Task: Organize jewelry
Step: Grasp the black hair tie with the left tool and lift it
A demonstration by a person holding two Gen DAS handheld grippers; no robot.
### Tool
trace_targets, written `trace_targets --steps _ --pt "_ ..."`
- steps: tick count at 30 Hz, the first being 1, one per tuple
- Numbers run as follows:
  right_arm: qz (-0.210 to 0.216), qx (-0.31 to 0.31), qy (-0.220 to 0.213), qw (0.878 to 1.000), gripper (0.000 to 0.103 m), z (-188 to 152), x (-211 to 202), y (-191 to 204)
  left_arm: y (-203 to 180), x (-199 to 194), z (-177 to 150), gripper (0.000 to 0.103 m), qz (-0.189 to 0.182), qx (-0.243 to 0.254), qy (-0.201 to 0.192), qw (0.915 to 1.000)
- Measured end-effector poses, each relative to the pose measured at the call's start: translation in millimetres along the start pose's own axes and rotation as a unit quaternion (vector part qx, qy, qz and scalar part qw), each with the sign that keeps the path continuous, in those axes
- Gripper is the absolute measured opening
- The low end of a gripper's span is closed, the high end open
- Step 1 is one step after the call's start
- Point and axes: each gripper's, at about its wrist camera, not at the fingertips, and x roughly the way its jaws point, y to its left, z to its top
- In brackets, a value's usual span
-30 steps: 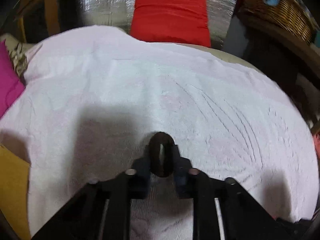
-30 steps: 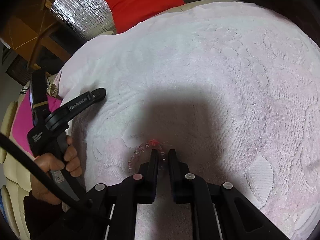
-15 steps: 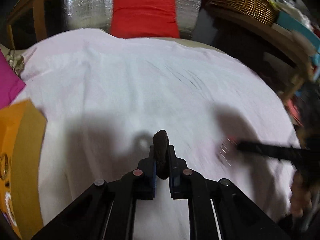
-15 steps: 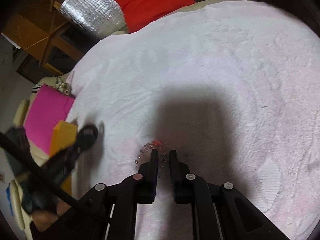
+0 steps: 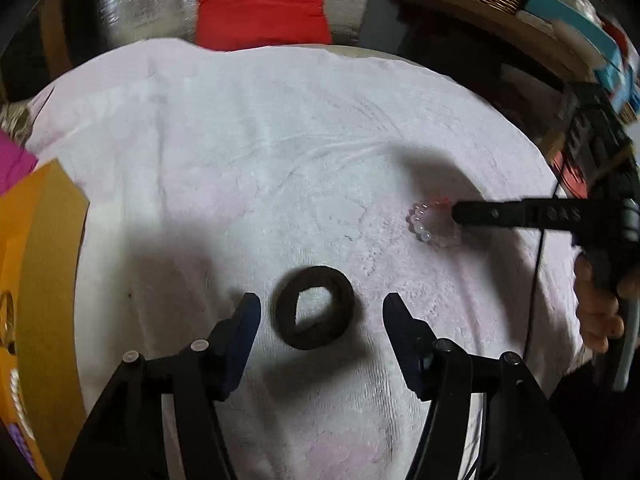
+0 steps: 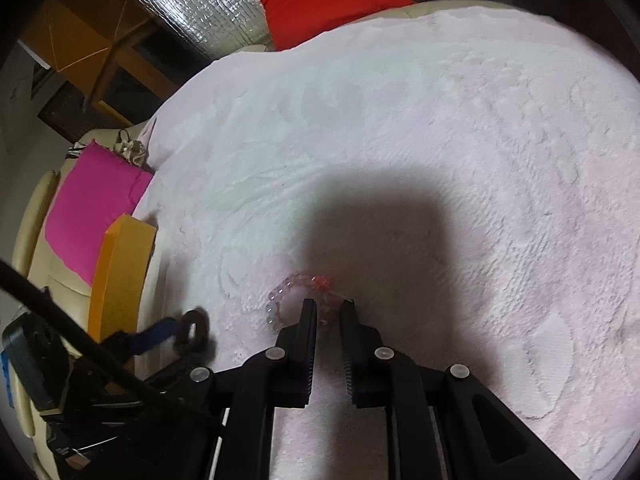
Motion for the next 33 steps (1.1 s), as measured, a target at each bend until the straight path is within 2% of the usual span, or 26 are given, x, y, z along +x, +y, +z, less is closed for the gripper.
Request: trace_targets --steps 2,6,13,14,15,16,18,21,23,33 --pt "-0.002 -0.002 -0.004 1.000 0.015 1.4 -0.5 0.9 -2.1 0.5 -0.2 0.065 0.001 0.018 0.004 0.9998" --pt "-0.005 -0.008 -0.001 1.000 0.022 2.4 4.0 6.1 -2.0 8.4 -3.6 0.065 0.015 0.037 0.016 0.9991" --pt "-0.040 -0.034 -0.017 0.998 0.023 -1.5 10.9 18.0 3.2 9.4 -0.9 0.064 0.018 0.043 -0.001 0.9989" --pt "-0.047 -0.042 -0.022 0.998 0.021 -2.6 11.0 20.4 0.6 11.0 -1.7 0.057 0.018 0.043 0.001 0.9989" --pt "-0.053 -0.049 -0.026 0.997 0.020 -3.2 11.6 22.5 -0.1 13.8 -1.9 0.045 0.016 0.045 0.005 0.9988" --pt "-0.062 -0.056 -0.029 0.996 0.014 -4.1 12.0 23.7 -1.8 16.6 -2.1 0.042 0.016 0.049 0.009 0.9986" --pt "-0.079 -0.072 -0.035 0.994 0.010 -6.8 12.6 28.3 -5.3 16.4 -2.8 0.037 0.019 0.058 0.001 0.9982" --pt "-0.078 -0.074 -0.038 0.994 0.009 -6.7 10.5 27.9 -6.2 15.6 -1.2 0.023 0.010 0.054 -0.001 0.9985" --pt "-0.074 -0.069 -0.039 0.994 0.009 -6.6 9.1 26.6 -7.0 14.0 0.3 0.018 0.011 0.053 -0.003 0.9985" --pt "-0.058 -0.063 -0.063 0.994 0.009 -4.8 -15.0 15.2 -12.7 -8.1 8.1 0.016 0.004 0.047 -0.025 0.9986"
